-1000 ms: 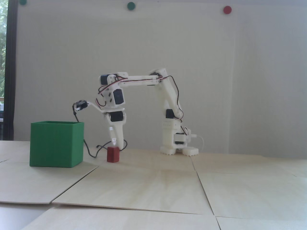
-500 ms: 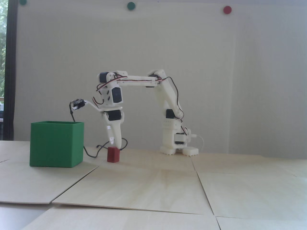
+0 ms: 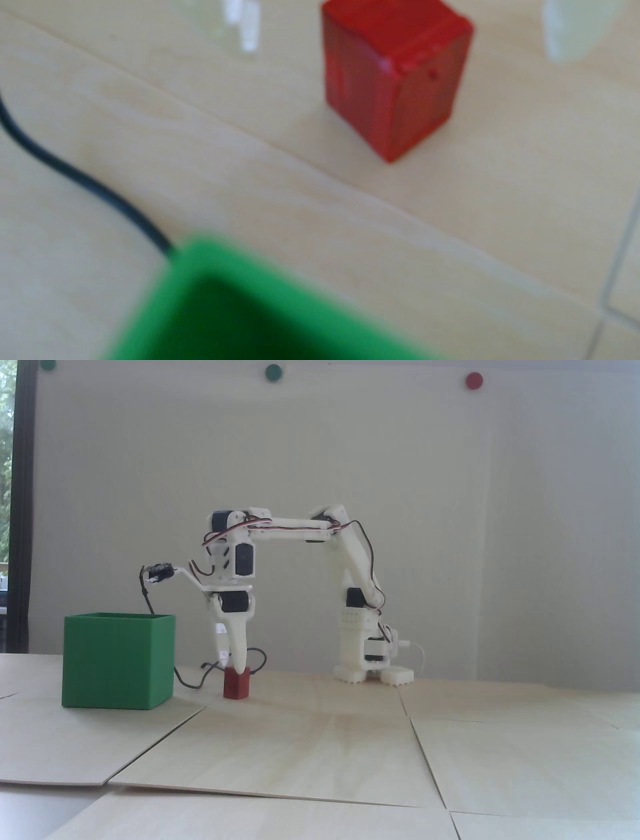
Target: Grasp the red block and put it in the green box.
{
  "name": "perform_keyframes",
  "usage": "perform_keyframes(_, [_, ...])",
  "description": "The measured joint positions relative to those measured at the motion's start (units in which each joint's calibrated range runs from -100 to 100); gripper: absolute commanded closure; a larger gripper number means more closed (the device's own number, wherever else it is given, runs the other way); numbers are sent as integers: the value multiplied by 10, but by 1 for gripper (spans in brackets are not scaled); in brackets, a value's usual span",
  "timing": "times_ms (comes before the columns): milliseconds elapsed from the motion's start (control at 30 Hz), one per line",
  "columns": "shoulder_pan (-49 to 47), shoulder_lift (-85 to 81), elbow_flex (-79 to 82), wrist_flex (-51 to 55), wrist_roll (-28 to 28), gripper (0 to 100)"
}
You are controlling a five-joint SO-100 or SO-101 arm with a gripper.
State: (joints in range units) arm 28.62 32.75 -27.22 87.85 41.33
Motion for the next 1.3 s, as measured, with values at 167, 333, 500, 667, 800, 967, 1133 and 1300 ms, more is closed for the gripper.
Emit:
perform_keyframes(167, [-4,8,0,0,0,99])
perform_keyframes(333, [-8,9,0,0,0,97])
perform_keyframes(500, [-8,9,0,-2,0,96])
perform_keyframes(667, [-8,9,0,-5,0,80])
perform_keyframes(800, [-8,9,0,-5,18,60])
perform_keyframes(967, [-8,9,0,-5,46,53])
perform_keyframes(1133, [-8,9,0,-5,52,60])
perform_keyframes(1300, [-14,29,0,-5,52,66])
